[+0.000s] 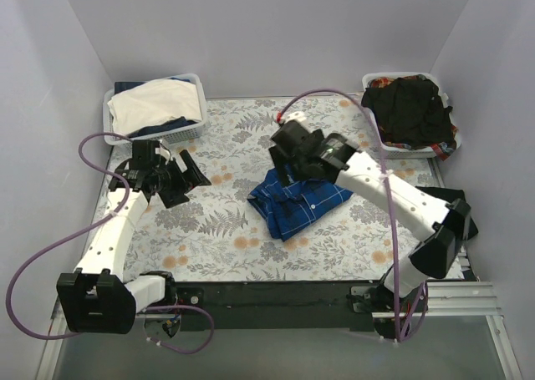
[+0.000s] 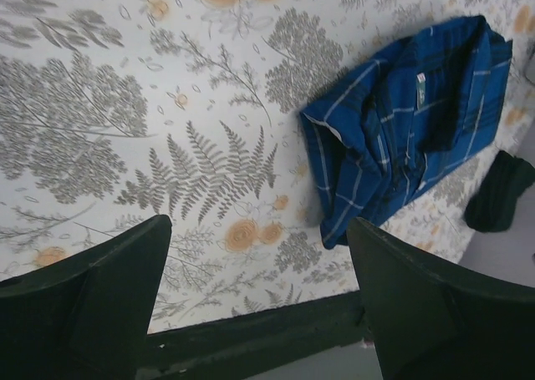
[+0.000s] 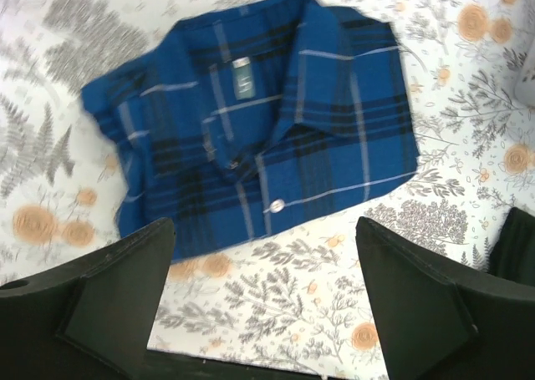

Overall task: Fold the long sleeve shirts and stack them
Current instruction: Fold the shirt, then neatly place the folded shirt to the corner

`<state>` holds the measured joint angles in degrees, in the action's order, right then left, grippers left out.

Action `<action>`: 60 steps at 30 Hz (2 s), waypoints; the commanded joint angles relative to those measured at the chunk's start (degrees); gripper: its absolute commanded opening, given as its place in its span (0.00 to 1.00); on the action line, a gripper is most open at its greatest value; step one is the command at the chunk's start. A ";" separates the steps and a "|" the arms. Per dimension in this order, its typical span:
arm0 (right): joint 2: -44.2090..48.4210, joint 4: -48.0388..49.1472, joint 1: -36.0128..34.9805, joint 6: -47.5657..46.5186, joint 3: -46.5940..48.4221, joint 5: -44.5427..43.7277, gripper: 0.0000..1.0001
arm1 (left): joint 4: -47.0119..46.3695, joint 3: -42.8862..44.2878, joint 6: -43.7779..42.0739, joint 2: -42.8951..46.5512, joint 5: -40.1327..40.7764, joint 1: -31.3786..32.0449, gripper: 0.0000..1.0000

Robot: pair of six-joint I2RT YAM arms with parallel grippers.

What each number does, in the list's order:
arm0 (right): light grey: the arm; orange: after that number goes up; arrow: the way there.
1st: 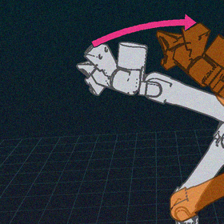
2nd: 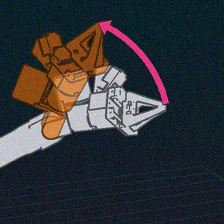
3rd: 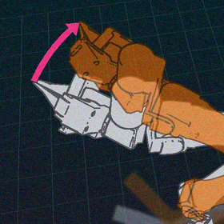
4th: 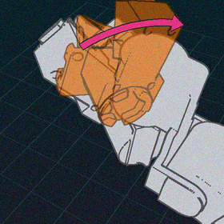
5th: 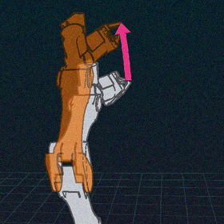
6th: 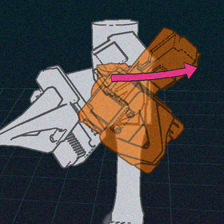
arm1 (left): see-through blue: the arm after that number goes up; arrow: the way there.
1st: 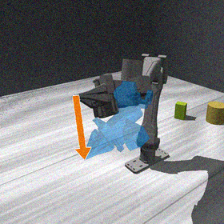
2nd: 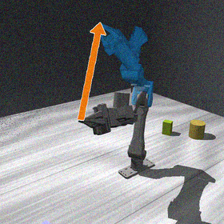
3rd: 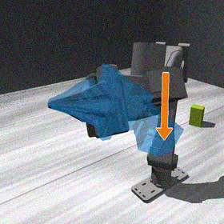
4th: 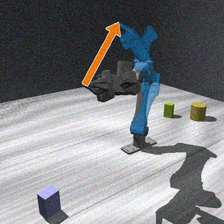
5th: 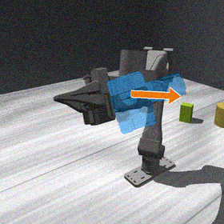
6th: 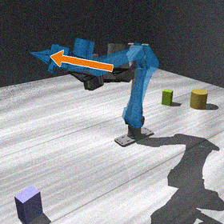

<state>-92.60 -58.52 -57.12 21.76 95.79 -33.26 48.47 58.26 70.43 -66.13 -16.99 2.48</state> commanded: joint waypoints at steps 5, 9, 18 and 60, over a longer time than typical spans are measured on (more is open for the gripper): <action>5.32 10.01 15.45 -3.83 -7.80 15.49 0.80 | -9.62 -7.46 7.43 4.08 -10.52 4.97 0.84; 5.23 13.42 21.61 -2.95 -13.51 22.61 0.61 | -13.13 -10.17 11.91 2.50 -8.41 12.27 0.82; 4.09 19.58 34.00 -3.21 -21.52 26.48 0.58 | -24.38 -8.43 17.11 -7.78 -0.95 28.45 0.82; -2.94 28.37 27.24 14.36 -35.14 41.43 0.47 | -15.03 -15.89 21.51 -11.12 24.57 28.63 0.86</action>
<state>-96.47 -31.44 -29.32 35.20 61.25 6.83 41.78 44.84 93.89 -78.81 10.33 32.69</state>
